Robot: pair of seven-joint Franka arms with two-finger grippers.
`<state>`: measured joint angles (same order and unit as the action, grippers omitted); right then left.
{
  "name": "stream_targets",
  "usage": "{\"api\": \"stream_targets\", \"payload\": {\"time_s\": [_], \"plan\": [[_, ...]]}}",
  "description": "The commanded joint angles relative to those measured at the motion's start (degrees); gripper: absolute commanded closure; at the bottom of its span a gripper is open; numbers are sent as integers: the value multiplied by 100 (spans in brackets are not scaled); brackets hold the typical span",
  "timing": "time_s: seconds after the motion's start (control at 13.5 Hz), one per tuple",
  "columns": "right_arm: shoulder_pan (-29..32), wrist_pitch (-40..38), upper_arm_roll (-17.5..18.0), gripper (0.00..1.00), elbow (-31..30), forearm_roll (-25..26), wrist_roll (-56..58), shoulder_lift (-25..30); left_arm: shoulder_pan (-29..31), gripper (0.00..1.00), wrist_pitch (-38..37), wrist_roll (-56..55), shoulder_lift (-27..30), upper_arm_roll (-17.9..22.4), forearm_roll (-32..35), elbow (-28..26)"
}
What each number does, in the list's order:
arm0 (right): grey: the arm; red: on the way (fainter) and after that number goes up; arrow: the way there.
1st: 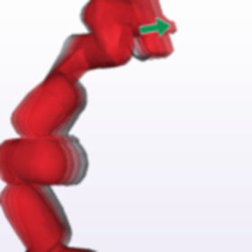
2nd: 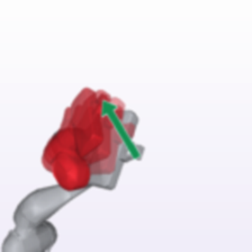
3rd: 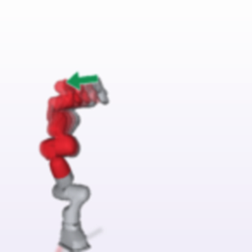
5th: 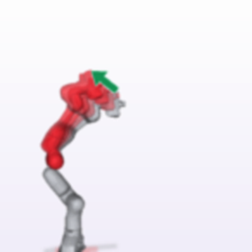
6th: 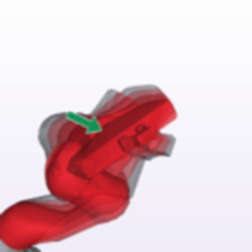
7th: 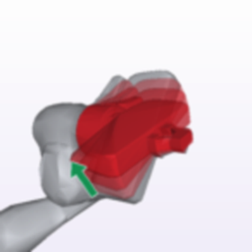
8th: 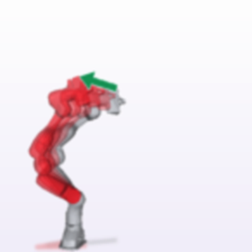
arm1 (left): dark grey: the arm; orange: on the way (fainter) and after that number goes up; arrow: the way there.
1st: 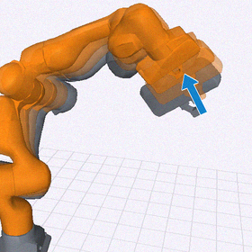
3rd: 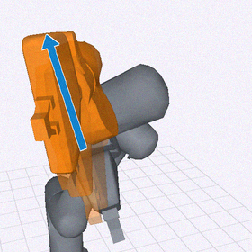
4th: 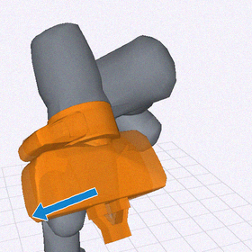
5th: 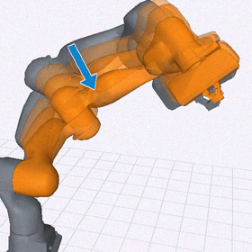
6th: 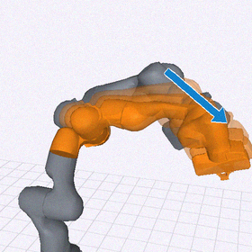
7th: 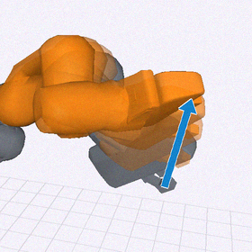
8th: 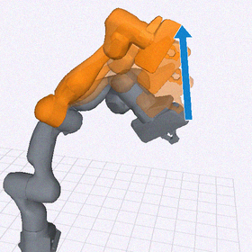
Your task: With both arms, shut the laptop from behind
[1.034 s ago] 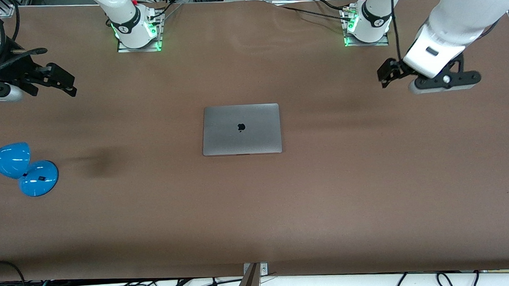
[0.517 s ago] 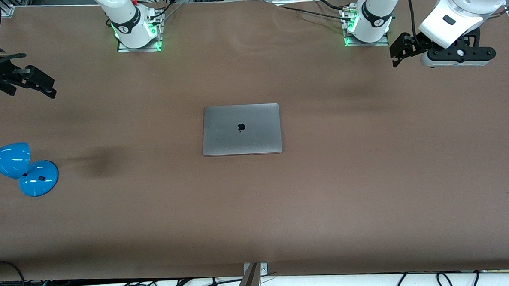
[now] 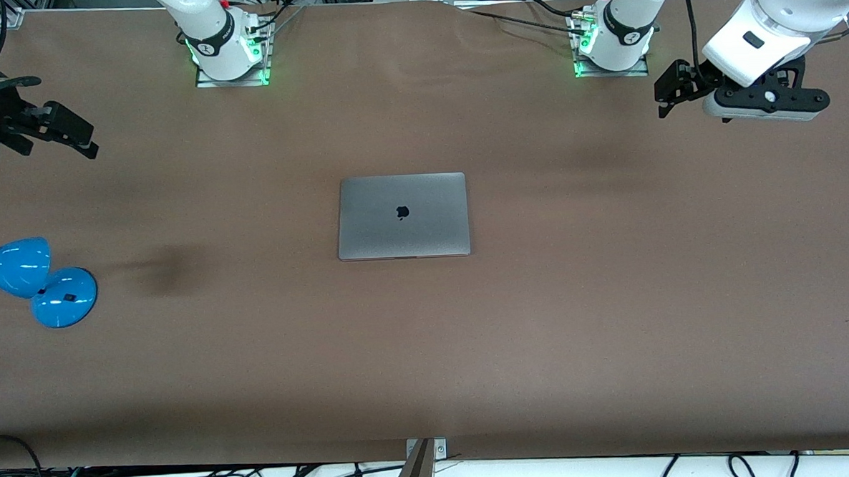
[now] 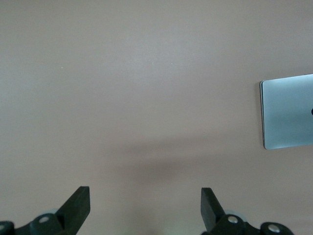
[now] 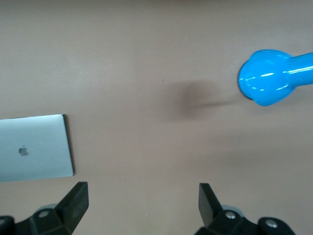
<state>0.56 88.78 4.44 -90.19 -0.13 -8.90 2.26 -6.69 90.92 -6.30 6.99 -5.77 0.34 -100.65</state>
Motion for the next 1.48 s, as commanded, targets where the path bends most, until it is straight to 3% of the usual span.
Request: {"api": "stream_targets", "payload": {"time_s": [0.0, 0.3, 0.52, 1.4], "plan": [[41, 69, -5, 0, -183, -136, -15, 152, 414, 0, -92, 120, -347, -537, -69, 483], [41, 95, -5, 0, -210, -136, -33, 108, 213, 0, -145, 94, -743, -461, -69, 1002], [50, 148, -5, 0, -219, -128, -33, 108, -262, 0, -154, 94, -770, 57, -60, 1056], [50, 52, -58, 0, -227, -84, -42, 99, -544, 0, -312, 94, -787, 348, 186, 1355]]}}
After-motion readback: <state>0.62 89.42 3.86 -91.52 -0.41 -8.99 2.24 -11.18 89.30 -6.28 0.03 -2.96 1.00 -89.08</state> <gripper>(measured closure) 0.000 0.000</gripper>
